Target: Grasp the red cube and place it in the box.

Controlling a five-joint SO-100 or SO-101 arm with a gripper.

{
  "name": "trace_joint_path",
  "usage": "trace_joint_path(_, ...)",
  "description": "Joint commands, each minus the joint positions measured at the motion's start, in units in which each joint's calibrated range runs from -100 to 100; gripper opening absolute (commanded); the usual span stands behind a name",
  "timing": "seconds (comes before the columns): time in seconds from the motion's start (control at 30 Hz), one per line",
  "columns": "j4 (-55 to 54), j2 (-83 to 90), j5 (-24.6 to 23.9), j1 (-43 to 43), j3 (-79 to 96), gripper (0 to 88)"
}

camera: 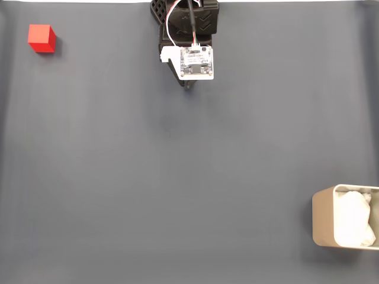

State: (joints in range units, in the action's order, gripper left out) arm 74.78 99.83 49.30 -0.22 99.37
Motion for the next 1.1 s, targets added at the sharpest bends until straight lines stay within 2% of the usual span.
trace_joint_path(0.0, 1.12, 0.17, 0.15, 0.36, 0.54, 0.0)
trace_joint_path(0.93, 1.12, 0.17, 0.0, 0.29, 0.54, 0.0)
trace_joint_path(1.07, -5.11, 0.17, 0.0, 0.86, 0.27, 0.0)
